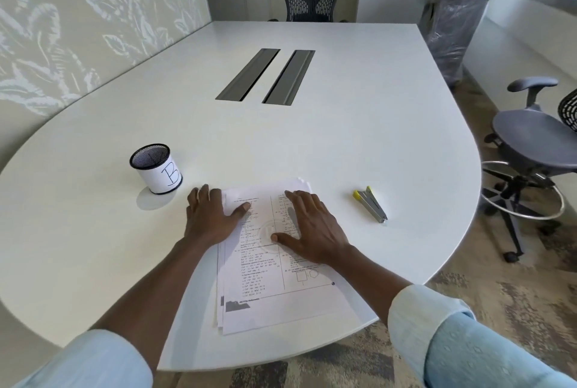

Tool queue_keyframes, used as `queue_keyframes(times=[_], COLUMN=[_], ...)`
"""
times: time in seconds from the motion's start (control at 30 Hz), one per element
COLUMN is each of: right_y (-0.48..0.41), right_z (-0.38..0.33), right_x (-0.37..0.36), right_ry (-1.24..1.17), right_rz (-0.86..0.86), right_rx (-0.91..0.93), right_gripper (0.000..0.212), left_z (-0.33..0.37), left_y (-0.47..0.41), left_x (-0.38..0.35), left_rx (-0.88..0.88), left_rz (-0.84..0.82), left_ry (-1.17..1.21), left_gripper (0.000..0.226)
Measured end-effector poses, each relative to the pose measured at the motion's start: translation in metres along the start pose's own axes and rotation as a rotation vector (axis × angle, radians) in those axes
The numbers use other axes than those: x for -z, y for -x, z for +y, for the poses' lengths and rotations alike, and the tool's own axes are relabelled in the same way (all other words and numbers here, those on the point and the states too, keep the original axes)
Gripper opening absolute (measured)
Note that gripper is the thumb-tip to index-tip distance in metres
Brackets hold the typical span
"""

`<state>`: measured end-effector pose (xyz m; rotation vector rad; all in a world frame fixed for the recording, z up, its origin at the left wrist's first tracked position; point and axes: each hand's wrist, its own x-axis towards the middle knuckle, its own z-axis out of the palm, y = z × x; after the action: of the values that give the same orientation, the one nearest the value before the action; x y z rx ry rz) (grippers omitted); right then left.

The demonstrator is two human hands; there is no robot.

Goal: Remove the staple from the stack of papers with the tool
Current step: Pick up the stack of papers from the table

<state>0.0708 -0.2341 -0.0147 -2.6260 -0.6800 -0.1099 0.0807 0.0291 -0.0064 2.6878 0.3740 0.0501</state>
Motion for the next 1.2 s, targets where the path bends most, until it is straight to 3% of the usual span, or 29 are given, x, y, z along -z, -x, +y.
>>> queue_keyframes(times=[0.33,0.5,0.83,1.0,1.2], right_y=[0.000,0.002,0.000,-0.005,-0.004], right_z=[0.000,-0.002,0.002,-0.015,-0.099], right_x=[-0.001,-0.001,-0.002,0.010,0.023], right_ry=[-0.009,-0.005,-0.018,0.053,-0.165], right_rz=[0.006,0.008,0.046,0.069,0.129], right_rx=[-0.013,-0.017,-0.027,-0.091,-0.292], right_gripper=[0.101,0.101,0.100,0.086,0.090], left_z=[0.035,0.040,0.047,0.069,0.105], left_y=[-0.010,-0.013,0.000,0.007,0.014], left_x=[0.014,0.019,0.042,0.062,0.074], left_rx=[0.136,0.222,0.291,0.217,0.230], left_rz=[0.117,0.199,0.293,0.318,0.350], left_ry=[0.425,0.452,0.686,0.635,0.506], left_gripper=[0.045,0.031,0.031,0.022,0.027])
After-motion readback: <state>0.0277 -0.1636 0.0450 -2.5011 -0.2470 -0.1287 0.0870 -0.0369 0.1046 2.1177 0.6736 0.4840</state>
